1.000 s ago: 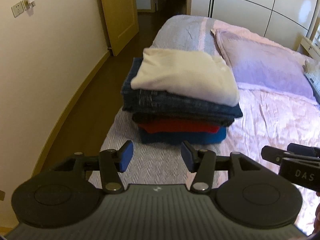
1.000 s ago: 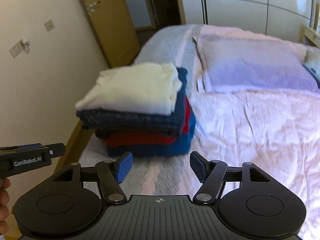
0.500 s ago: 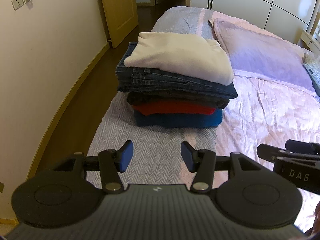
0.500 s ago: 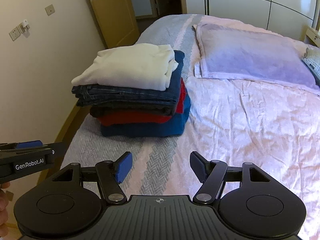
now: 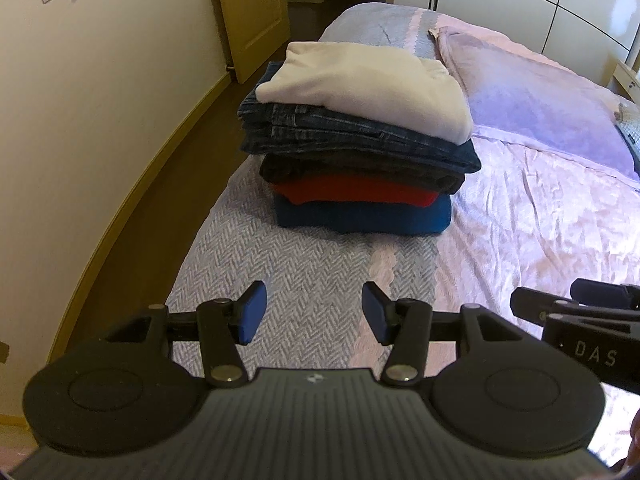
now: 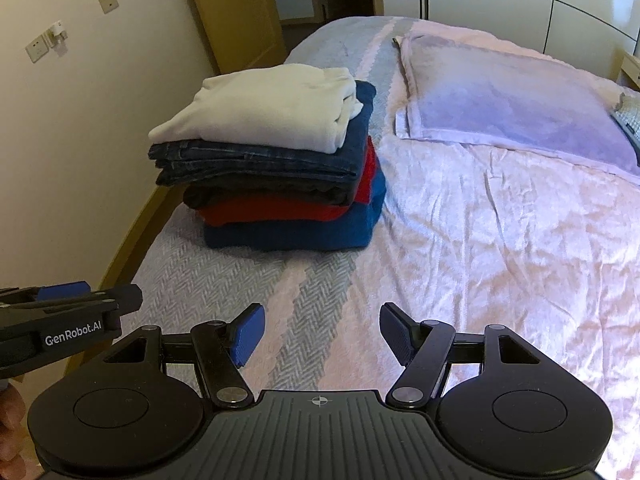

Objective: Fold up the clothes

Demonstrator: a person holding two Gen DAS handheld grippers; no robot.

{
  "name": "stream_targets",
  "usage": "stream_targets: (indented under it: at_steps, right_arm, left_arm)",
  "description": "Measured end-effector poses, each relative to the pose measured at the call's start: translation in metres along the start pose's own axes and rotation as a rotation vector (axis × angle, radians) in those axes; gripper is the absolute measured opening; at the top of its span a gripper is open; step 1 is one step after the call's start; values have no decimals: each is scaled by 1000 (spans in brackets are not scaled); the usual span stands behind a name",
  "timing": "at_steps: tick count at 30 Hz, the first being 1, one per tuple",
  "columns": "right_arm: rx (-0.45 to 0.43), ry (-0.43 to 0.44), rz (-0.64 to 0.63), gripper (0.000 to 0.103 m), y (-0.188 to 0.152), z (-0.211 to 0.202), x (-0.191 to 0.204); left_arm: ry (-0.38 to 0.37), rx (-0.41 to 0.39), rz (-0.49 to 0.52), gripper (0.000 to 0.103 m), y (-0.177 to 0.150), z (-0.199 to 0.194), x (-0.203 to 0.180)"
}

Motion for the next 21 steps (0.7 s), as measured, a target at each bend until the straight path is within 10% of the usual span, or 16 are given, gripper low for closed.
stream_targets:
  at_steps: [21]
  right_arm:
    - [22, 2, -1, 67, 5, 13, 10]
  left_arm:
    - [11, -16, -12, 49, 10, 12, 13]
Point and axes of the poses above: each gripper's, at about its wrist camera, not at the fingertips, and z roughly the way its jaws point, x to its left, y to its top, the point moved 2 cm from there along z, roughly the way its jaws point, and after that the axes turned 7 degrees about z, right-handed, at the moved point
